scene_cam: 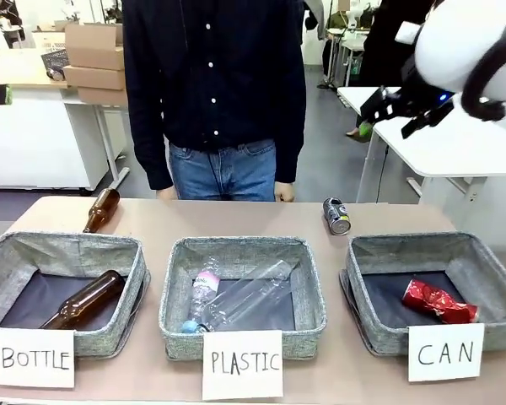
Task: Sort the can waste into the basket.
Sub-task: Pick up the can waste from the table and place it in the right Fabric basket.
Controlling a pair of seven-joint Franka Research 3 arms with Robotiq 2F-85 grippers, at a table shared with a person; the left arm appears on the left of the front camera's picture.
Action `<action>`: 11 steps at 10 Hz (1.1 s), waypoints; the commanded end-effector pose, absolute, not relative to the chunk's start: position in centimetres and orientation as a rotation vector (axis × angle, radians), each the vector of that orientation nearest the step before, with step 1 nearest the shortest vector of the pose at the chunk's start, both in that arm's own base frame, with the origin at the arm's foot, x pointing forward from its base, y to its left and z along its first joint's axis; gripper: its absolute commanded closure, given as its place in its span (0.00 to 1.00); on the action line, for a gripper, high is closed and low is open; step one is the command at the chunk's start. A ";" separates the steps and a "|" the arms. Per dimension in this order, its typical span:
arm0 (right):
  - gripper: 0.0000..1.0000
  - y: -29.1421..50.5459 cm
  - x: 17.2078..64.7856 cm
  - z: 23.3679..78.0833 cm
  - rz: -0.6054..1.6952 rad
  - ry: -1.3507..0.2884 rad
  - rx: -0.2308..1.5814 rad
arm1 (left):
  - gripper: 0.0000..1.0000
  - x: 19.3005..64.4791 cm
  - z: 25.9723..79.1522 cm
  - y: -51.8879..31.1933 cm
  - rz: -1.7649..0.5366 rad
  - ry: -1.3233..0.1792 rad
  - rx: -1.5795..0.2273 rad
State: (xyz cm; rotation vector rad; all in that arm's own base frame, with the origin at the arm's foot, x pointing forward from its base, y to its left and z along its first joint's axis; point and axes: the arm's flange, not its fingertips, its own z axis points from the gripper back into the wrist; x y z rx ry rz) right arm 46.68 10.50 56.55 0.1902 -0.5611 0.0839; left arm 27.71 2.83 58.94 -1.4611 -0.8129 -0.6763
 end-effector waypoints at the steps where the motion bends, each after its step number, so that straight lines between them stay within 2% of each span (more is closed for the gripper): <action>1: 0.00 12.1 55.0 54.6 0.068 -0.437 0.170 | 0.00 27.6 59.3 2.6 -0.678 -0.828 -1.482; 6: 0.00 12.3 64.8 42.3 -0.060 -0.208 0.115 | 0.00 27.6 59.3 2.6 -0.678 -0.828 -1.482; 9: 0.00 12.9 66.5 35.8 -0.078 -0.072 0.093 | 0.00 27.6 59.3 2.6 -0.678 -0.828 -1.482; 11: 0.00 13.5 66.6 33.6 -0.076 -0.035 0.101 | 0.00 27.6 59.3 2.6 -0.678 -0.828 -1.482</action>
